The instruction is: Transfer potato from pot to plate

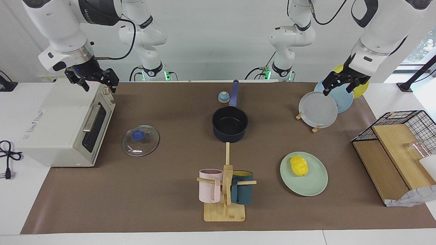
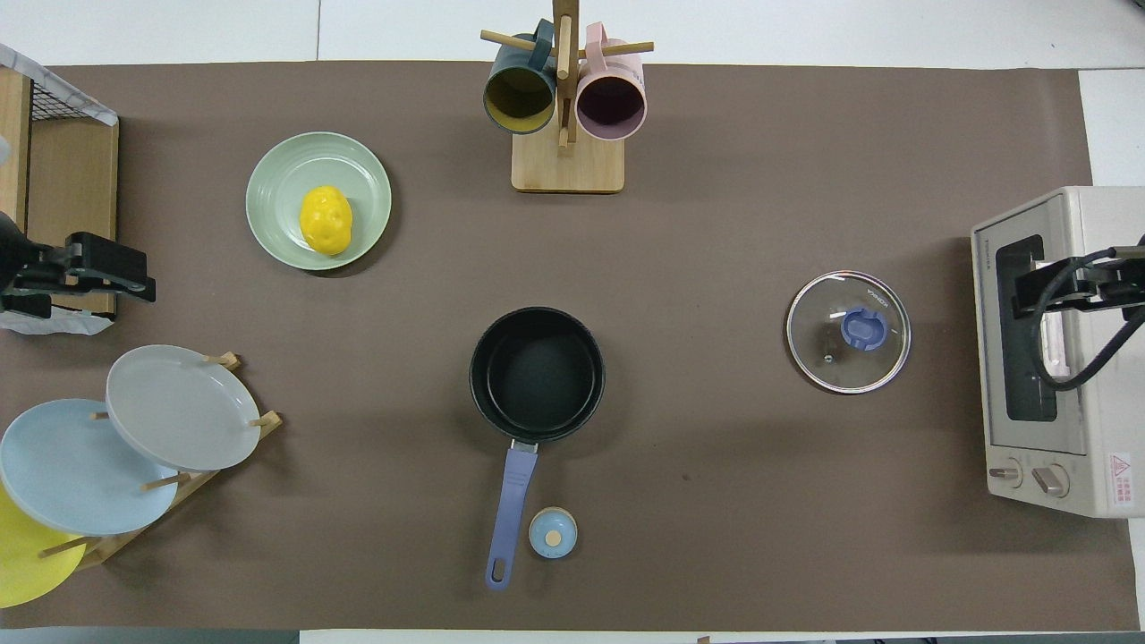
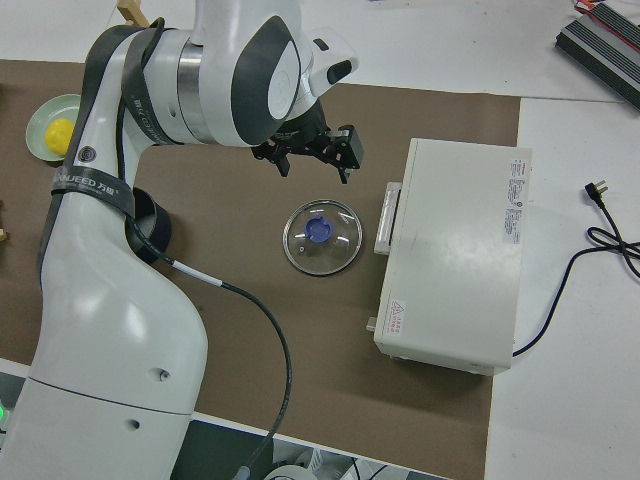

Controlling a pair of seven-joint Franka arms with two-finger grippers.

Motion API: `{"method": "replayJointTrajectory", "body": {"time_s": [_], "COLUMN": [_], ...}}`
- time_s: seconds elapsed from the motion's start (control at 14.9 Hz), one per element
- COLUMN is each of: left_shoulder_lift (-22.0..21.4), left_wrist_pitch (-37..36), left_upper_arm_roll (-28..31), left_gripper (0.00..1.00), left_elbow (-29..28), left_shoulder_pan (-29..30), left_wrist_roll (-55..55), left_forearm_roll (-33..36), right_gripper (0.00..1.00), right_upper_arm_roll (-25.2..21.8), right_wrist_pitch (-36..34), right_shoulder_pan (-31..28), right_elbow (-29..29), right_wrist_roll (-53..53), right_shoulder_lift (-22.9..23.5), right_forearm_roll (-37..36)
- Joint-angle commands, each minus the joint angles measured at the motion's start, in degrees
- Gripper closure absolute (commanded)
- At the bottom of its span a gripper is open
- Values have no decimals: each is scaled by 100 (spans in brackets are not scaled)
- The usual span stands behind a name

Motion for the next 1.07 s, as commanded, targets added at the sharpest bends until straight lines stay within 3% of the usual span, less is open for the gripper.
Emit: {"method": "replayJointTrajectory", "body": {"time_s": [0.0, 0.13, 0.27, 0.4, 1.01], "left_shoulder_lift": [-546, -565, -198, 59, 16], "left_wrist_pitch": [521, 760, 648, -27, 22], "left_upper_arm_roll": [-21, -56, -74, -56, -65], "left_gripper": [0, 0, 0, 0, 0], "left_elbow": [-1132, -1232, -612, 180, 25], "left_shoulder_pan": [-39, -39, -100, -206, -162], "left_wrist_roll": [3, 12, 21, 21, 30], "left_forearm_roll": [110, 110, 93, 84, 31], "right_gripper": [0, 0, 0, 0, 0], "right_upper_arm_roll": [26, 26, 26, 26, 26], "right_wrist_pitch": [22, -4, -22, -22, 13], "right_shoulder_pan": [-61, -61, -61, -70, -79], "right_elbow": [-4, -4, -4, -4, -13], "right_wrist_roll": [53, 44, 44, 44, 44], "right_shoulder_lift": [-31, -31, -31, -31, -39], "right_forearm_roll": [98, 98, 107, 107, 107]}}
